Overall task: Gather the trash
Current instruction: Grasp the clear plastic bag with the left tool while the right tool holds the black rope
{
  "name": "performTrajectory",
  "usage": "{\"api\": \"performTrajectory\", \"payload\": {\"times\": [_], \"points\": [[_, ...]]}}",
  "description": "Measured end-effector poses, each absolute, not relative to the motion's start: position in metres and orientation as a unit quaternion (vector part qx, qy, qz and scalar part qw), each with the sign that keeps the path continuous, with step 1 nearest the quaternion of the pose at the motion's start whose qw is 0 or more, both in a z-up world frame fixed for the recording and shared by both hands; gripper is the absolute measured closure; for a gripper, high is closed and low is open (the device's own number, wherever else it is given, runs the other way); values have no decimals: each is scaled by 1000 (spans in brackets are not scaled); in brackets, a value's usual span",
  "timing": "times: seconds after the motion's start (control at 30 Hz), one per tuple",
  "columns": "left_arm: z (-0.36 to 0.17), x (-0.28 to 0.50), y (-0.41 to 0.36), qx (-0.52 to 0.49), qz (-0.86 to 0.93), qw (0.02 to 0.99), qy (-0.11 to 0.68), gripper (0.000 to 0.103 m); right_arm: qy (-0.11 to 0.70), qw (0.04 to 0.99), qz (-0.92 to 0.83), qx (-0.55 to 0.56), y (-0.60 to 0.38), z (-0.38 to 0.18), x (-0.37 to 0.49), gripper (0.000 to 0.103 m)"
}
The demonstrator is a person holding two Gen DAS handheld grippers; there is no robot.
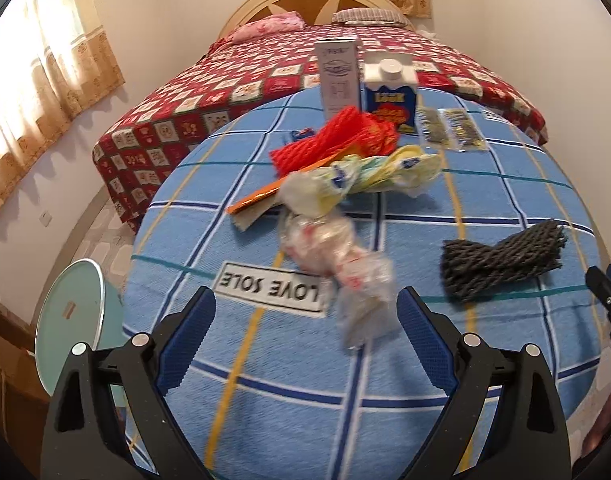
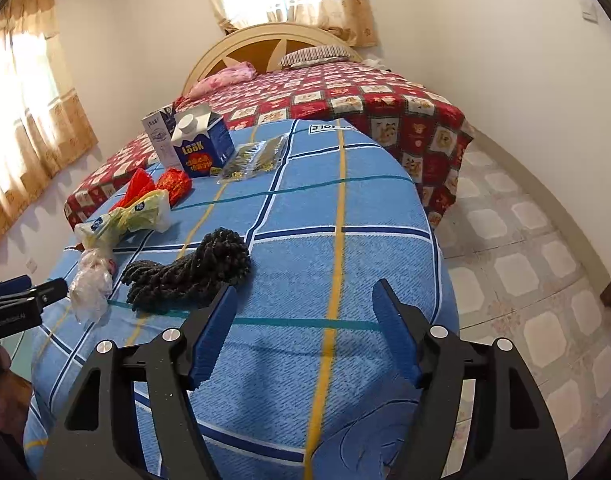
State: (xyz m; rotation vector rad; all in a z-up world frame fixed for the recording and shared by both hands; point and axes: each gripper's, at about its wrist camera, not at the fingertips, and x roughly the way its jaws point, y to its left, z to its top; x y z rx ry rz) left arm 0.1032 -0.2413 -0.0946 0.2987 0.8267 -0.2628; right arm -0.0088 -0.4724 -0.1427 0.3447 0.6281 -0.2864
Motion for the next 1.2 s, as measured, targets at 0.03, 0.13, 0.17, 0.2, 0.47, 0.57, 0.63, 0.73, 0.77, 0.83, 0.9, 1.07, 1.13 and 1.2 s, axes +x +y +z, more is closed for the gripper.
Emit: {"api": "performTrajectory", "payload": {"times": [0.03,0.13,0.17,0.2,0.47,0.57,0.63,0.73,0.77,0.83,0.9,1.07,1.13,1.2], "points": [[-95,102,-246,148,-128,897,397,9,305,927,-138,169,-472,-143,-9,31],[-101,104,-252,159,-125,896,396,9,305,928,-133,169,-468,-144,-10,30],[-104,105,-252,161,-123,894,399,9,305,928,-130,168,-467,-144,-10,30],[-108,108,-249,165,-120,892,403,9,305,929,-129,168,-465,-144,-10,30],[-118,120,-178,189,-68,888,413,8,301,930,-122,173,-460,-145,-11,27],[-116,128,-142,183,-41,889,418,8,303,930,-117,169,-454,-147,-9,25],[-113,132,-121,172,-19,891,420,8,303,931,-114,167,-451,-147,-9,25],[-106,129,-108,149,-11,894,421,9,305,932,-110,163,-446,-148,-7,24],[-103,126,-107,141,-11,897,419,9,304,933,-109,159,-444,-147,-7,24],[-96,117,-114,126,-27,901,413,8,303,933,-111,156,-442,-148,-8,24],[-92,110,-129,126,-42,904,406,8,302,934,-121,151,-442,-147,-8,24],[-96,105,-175,138,-82,900,406,8,303,930,-144,147,-449,-150,-9,24],[-98,103,-189,143,-93,899,404,8,301,930,-149,152,-455,-150,-12,24],[-102,104,-201,151,-96,898,402,9,301,929,-152,154,-458,-151,-13,23]]}}
